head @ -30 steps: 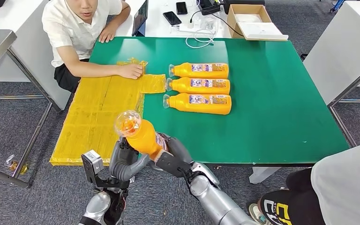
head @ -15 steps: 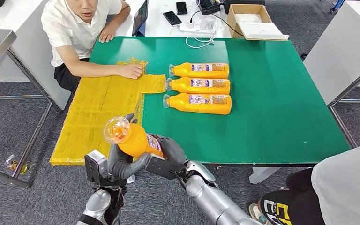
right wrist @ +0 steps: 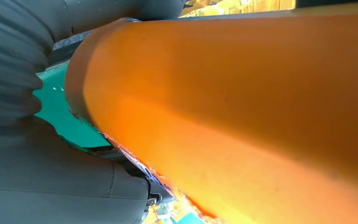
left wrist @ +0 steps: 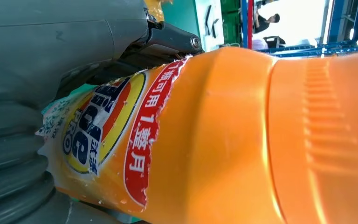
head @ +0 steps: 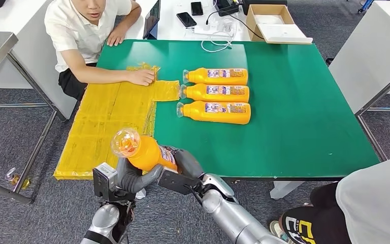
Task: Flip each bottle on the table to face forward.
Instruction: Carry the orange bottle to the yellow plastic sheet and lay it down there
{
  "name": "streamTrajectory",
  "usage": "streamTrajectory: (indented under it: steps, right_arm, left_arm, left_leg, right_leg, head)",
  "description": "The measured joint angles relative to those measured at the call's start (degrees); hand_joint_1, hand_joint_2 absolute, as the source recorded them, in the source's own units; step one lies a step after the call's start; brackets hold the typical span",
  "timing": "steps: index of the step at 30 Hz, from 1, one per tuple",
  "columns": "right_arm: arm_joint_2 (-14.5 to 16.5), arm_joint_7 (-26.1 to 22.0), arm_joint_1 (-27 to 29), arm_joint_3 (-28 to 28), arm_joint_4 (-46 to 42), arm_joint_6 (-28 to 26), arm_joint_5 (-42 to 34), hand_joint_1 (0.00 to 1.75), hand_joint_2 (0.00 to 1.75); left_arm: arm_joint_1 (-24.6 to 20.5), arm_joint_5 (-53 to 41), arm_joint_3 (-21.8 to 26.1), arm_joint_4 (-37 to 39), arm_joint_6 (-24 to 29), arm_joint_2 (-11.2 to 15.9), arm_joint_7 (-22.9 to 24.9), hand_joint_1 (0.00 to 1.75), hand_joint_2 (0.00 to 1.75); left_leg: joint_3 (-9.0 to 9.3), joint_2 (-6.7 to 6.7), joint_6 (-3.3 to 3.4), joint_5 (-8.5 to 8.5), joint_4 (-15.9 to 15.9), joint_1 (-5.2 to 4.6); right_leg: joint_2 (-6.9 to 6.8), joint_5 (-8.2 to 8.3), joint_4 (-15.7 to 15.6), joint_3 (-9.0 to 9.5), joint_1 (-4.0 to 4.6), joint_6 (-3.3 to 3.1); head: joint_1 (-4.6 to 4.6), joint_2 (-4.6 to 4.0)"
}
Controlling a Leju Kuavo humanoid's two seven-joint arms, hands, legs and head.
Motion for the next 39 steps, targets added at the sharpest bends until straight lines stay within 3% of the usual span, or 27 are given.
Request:
streamTrajectory:
  steps: [2,3,7,13,17,19,24,28,34,39]
  right_arm:
    - [0.0,-0.3,0.1,0.1,-0.1,0.4,-0.3,0.35,1.75]
    - [0.0,-0.6,0.2,0.1,-0.2,0.7,-0.5,0.02,1.75]
    - [-0.1,-2.1,1.0,0.4,-1.0,1.4,-1.5,0.0,0.0]
    - [-0.1,-6.5,4.0,0.5,-5.5,-2.2,-1.4,0.0,0.0]
    - [-0.3,-10.4,7.9,0.5,-11.7,-5.5,-0.7,0.0,1.75]
    - [-0.5,-11.4,10.2,0.6,-15.3,-8.9,0.6,0.0,1.75]
    - [-0.4,-10.8,15.9,0.3,-23.1,-22.3,2.5,0.0,1.75]
    - [-0.4,-12.0,18.6,-1.7,-27.1,-29.1,2.0,0.0,1.75]
    - [-0.4,-14.2,21.0,-4.2,-30.2,-33.0,0.5,0.0,1.75]
    - [-0.2,-14.6,21.1,-5.2,-30.4,-33.0,-0.1,0.0,1.75]
  left_arm:
    - [0.0,1.2,0.1,0.0,-1.2,0.0,0.2,1.75,1.75]
    - [0.0,2.1,0.3,0.0,-2.2,0.1,0.5,1.75,1.75]
    - [0.1,5.9,1.1,0.0,-6.6,0.1,2.2,1.75,1.75]
    - [0.9,10.6,2.3,0.0,-7.7,0.1,6.6,1.75,1.75]
    - [0.9,15.5,4.2,-0.4,-9.0,0.1,8.8,1.75,1.75]
    - [0.8,14.2,5.3,-0.9,-6.5,0.1,8.7,1.75,1.75]
    - [1.6,1.1,7.8,-2.9,7.0,0.8,5.8,1.75,1.75]
    - [2.2,-4.9,8.8,-5.2,11.7,1.7,4.9,1.75,1.75]
    - [2.0,-18.3,9.1,-6.7,21.3,2.8,3.1,1.75,1.75]
    - [0.7,-21.8,9.1,-5.7,23.5,3.1,3.1,1.75,1.75]
  left_leg:
    - [0.0,0.0,0.0,0.0,0.0,0.0]
    - [0.0,0.0,0.0,0.0,0.0,0.0]
    - [0.0,0.0,0.0,0.0,0.0,0.0]
    - [0.0,-0.01,0.0,0.0,0.0,0.0]
    - [-0.01,0.01,-0.01,-0.01,0.0,0.01]
    - [-0.02,0.01,-0.01,-0.02,0.0,0.01]
    - [-0.05,-0.03,-0.02,-0.02,0.0,0.04]
    - [-0.06,-0.02,-0.01,-0.02,0.0,0.03]
    - [-0.06,-0.01,-0.01,-0.02,0.0,0.02]
    - [-0.05,0.0,-0.01,-0.01,0.0,0.03]
  right_leg:
    - [0.0,0.0,0.0,0.0,0.0,0.0]
    - [0.0,0.0,0.0,0.0,0.0,0.0]
    - [0.0,0.0,0.0,0.0,0.0,0.0]
    - [0.0,-0.01,0.0,-0.01,0.0,0.0]
    - [0.0,-0.02,0.0,-0.02,0.0,-0.01]
    - [0.0,-0.02,0.0,-0.03,0.01,-0.02]
    - [-0.02,-0.03,0.0,-0.08,0.02,-0.03]
    - [-0.02,-0.03,0.0,-0.06,0.01,-0.03]
    - [-0.02,-0.03,0.0,-0.07,0.0,-0.03]
    - [-0.02,-0.02,0.0,-0.09,0.01,-0.03]
  head:
    - [0.0,0.0]
    - [0.01,0.0]
    - [0.01,0.0]
    - [0.01,0.0]
    - [0.01,0.0]
    - [0.02,0.0]
    - [0.01,0.0]
    - [0.02,0.0]
    - [0.01,0.0]
    - [0.0,0.0]
